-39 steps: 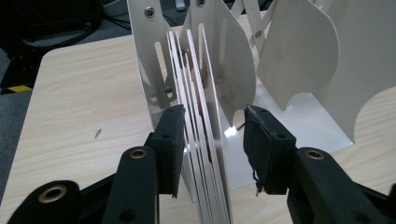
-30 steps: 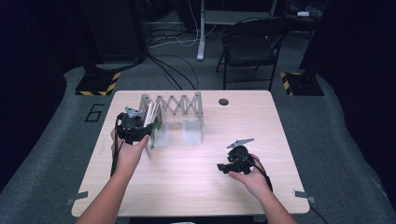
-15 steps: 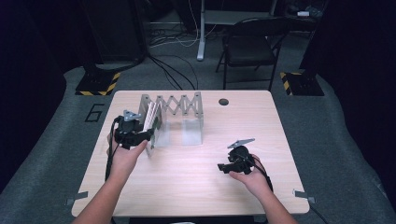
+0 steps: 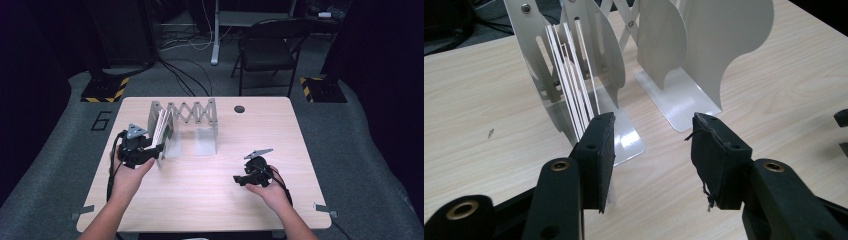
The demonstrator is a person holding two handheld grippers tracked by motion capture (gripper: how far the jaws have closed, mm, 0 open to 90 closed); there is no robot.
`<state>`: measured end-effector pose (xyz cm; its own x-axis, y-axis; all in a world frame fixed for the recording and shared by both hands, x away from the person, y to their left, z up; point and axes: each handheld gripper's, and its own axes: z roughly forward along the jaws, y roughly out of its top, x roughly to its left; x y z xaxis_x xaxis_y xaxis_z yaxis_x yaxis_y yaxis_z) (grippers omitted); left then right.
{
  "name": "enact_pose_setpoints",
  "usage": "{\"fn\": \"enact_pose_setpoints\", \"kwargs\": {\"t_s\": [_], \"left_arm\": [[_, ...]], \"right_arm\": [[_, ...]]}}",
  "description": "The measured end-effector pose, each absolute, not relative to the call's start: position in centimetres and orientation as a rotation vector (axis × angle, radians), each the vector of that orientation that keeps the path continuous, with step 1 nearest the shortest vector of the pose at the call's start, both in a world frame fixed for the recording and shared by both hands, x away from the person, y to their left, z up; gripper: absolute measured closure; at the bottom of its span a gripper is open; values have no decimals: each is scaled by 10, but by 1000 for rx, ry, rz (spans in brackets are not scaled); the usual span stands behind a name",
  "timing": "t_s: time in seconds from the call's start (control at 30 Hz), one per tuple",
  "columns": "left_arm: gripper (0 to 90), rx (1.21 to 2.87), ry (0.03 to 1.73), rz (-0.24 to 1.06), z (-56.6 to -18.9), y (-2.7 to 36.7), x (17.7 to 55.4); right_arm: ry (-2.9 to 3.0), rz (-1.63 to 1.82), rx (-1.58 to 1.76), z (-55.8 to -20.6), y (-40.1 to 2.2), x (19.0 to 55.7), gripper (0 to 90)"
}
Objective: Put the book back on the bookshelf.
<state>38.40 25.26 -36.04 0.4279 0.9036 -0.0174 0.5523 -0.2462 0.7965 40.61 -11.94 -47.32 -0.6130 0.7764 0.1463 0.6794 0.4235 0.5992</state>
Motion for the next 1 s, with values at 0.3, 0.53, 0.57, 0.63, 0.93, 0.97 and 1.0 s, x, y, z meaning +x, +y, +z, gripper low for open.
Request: {"fn": "enact_pose_setpoints", "kwargs": {"t_s": [0.3, 0.53, 0.57, 0.63, 0.93, 0.97, 1.0], "left_arm": [[507, 1934, 1201, 559, -369, 253, 367], [501, 1943, 1197, 548, -386, 254, 353], [501, 1933, 1202, 546, -389, 253, 351], [502, 1937, 1203, 530, -393, 253, 349], [494, 1951, 1174, 493, -413, 253, 337], [493, 1956, 1174, 492, -416, 252, 336], [493, 1953, 1173, 500, -419, 252, 335]], "right_arm": [[2516, 946, 1293, -473, -119, 405, 401], [2512, 949, 1301, -473, -120, 406, 401], [2512, 950, 1299, -473, -120, 405, 401], [2515, 947, 1296, -473, -120, 405, 401], [2510, 942, 1299, -473, -122, 406, 401], [2510, 942, 1297, -474, -122, 406, 401], [2510, 942, 1297, -474, -122, 406, 400]]}}
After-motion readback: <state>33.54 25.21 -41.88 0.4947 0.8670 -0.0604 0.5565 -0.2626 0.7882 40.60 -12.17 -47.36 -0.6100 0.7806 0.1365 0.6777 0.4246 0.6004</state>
